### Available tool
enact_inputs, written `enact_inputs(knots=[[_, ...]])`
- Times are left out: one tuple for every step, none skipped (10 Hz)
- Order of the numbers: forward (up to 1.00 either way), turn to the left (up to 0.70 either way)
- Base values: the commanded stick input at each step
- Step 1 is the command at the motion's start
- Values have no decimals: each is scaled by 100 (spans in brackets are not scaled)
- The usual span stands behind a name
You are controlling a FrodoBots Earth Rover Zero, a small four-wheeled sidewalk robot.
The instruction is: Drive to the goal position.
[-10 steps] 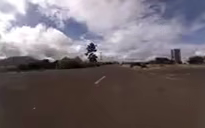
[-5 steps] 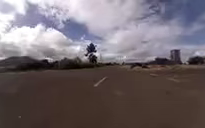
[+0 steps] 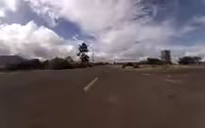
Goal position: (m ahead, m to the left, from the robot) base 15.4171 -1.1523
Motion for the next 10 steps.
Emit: enact_inputs(knots=[[70,0],[70,0],[70,0],[70,0],[70,0],[70,0],[70,-1],[70,-20],[70,-35],[70,-35]])
